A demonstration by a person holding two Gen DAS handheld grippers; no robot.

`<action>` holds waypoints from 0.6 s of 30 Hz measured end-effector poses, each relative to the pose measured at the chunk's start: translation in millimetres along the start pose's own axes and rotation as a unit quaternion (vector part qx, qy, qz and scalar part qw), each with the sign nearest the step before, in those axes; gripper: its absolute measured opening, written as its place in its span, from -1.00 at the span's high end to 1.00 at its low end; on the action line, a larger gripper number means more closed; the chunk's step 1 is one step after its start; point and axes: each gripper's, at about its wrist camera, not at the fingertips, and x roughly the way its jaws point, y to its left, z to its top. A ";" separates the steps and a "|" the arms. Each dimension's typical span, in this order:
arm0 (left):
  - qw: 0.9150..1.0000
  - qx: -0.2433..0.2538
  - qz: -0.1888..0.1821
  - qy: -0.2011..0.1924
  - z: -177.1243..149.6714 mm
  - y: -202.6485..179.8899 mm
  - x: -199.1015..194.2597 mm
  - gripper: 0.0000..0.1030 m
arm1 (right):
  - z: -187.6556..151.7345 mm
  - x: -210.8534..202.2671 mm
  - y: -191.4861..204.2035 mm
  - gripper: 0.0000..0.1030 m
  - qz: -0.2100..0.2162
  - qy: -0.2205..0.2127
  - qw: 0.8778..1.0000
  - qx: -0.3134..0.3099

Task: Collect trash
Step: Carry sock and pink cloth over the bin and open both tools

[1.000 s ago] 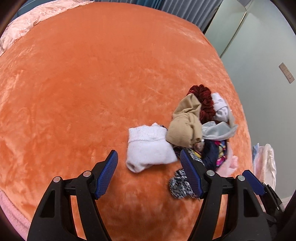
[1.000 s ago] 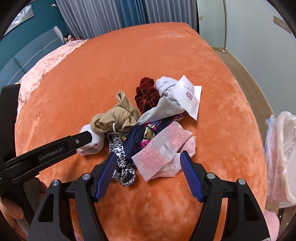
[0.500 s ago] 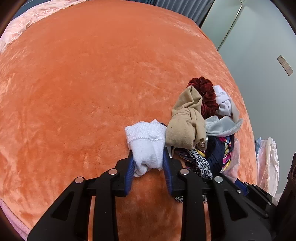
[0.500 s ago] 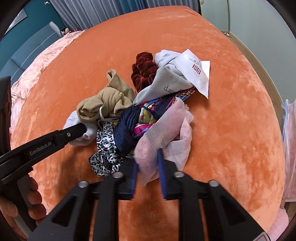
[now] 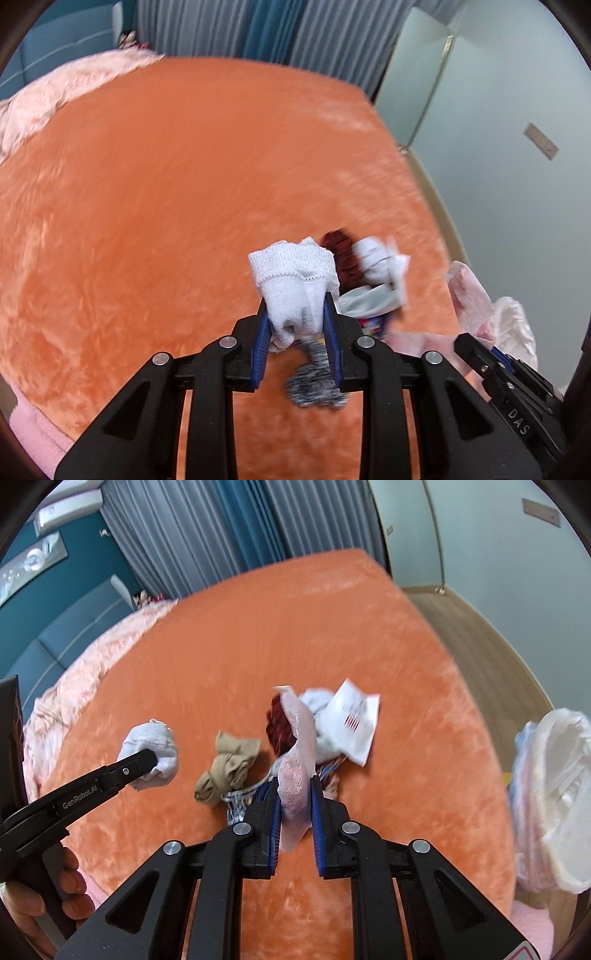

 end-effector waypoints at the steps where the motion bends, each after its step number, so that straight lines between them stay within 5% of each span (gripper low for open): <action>1: 1.000 0.005 -0.004 -0.004 1.8 -6.4 -4.0 0.51 | 2.7 -8.6 -3.4 0.74 -0.002 -0.009 1.000 0.001; 18: 0.984 0.144 -0.100 -0.036 2.1 -184.5 -40.8 0.50 | 16.9 -116.4 -105.7 0.74 -0.058 -0.122 0.989 0.067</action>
